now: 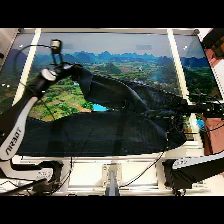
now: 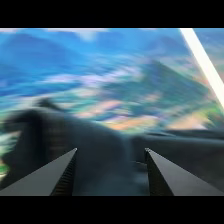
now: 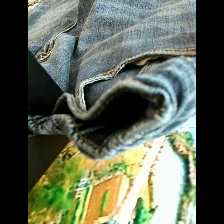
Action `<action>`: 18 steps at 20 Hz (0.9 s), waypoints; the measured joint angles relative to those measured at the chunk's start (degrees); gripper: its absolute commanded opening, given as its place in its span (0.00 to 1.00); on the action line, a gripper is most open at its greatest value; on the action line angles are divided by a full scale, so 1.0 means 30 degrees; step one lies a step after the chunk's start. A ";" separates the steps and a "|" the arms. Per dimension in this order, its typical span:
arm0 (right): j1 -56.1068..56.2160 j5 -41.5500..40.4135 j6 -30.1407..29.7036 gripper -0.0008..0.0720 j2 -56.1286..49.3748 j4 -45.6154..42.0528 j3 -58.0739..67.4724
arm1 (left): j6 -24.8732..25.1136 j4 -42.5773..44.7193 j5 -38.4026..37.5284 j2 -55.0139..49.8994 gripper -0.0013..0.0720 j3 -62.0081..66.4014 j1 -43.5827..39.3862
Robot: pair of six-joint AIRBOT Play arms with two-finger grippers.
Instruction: Fold the clothes and pants, and hang the long-sleeved shirts on hangers.
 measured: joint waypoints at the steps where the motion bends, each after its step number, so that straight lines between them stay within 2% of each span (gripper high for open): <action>1: 0.0000 0.0000 0.0000 0.06 0.0000 -0.0007 0.0000 | -0.0015 0.0124 0.0102 -0.0262 0.62 0.0015 -0.0539; 5: 0.0000 0.0000 0.0000 0.06 0.0000 -0.0044 0.0000 | -0.1421 0.1137 -0.0852 -0.1173 0.56 0.0386 -0.1763; 7: 0.0000 -0.0007 0.0000 0.06 0.0000 -0.0051 -0.0007 | -0.4102 0.3614 -0.2280 -0.1552 0.56 0.1064 -0.1938; 10: 0.0000 -0.0007 0.0000 0.06 0.0000 -0.0058 -0.0007 | -0.9078 0.9573 -0.6069 -0.2295 0.58 0.3038 -0.2040; 13: 0.0000 -0.0007 -0.0007 0.06 0.0000 -0.0066 -0.0007 | -1.2021 1.3639 -0.9027 -0.3016 0.83 0.5464 -0.2135; 16: 0.0000 -0.0007 0.0000 0.06 0.0000 -0.0066 0.0000 | -1.3165 1.5329 -1.0251 -0.3803 0.98 0.6994 -0.2382; 18: 0.0000 -0.0007 0.0000 0.06 0.0000 -0.0066 -0.0007 | -1.3580 1.5846 -1.0681 -0.4452 0.98 0.7504 -0.2710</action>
